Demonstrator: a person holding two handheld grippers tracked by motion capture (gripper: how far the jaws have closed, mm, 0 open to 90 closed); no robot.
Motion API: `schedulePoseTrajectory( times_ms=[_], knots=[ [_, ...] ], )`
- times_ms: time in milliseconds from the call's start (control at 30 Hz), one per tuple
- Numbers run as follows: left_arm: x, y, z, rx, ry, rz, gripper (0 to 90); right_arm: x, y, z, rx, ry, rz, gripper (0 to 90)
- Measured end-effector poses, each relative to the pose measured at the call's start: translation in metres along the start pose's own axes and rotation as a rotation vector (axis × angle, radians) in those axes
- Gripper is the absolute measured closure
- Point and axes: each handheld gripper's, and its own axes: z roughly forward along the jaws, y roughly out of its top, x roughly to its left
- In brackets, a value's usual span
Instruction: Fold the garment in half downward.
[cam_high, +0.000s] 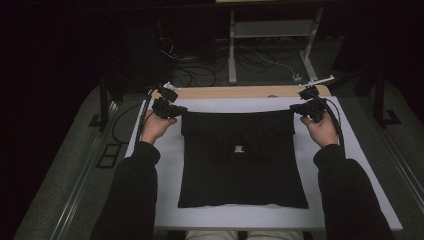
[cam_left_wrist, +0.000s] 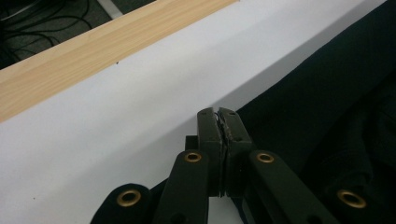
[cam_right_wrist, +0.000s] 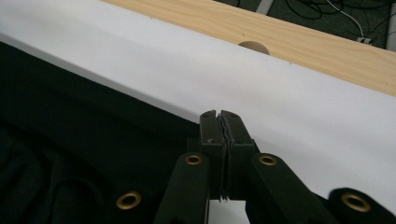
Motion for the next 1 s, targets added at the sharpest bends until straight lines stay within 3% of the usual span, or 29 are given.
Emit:
schedulePoseTrajectory(
  times_ms=[133, 367, 633, 900, 1000],
  knots=[
    [0.005, -0.001, 0.010, 0.025, 0.004, 0.001, 87.0, 0.000, -0.002, 0.009, 0.011, -0.008, 0.003, 86.8],
    [0.015, -0.011, 0.031, 0.065, -0.015, -0.076, 87.0, -0.006, -0.007, 0.026, 0.045, 0.025, 0.055, 86.7],
    [0.024, -0.027, 0.045, 0.050, -0.044, -0.164, 87.0, -0.015, -0.016, 0.038, 0.066, 0.072, 0.130, 86.6],
    [0.024, -0.033, 0.052, 0.057, -0.060, -0.188, 86.7, -0.020, -0.022, 0.050, 0.089, 0.102, 0.177, 86.5],
    [0.022, -0.034, 0.054, 0.050, -0.072, -0.201, 86.5, -0.024, -0.027, 0.056, 0.076, 0.144, 0.232, 86.4]
  ],
)
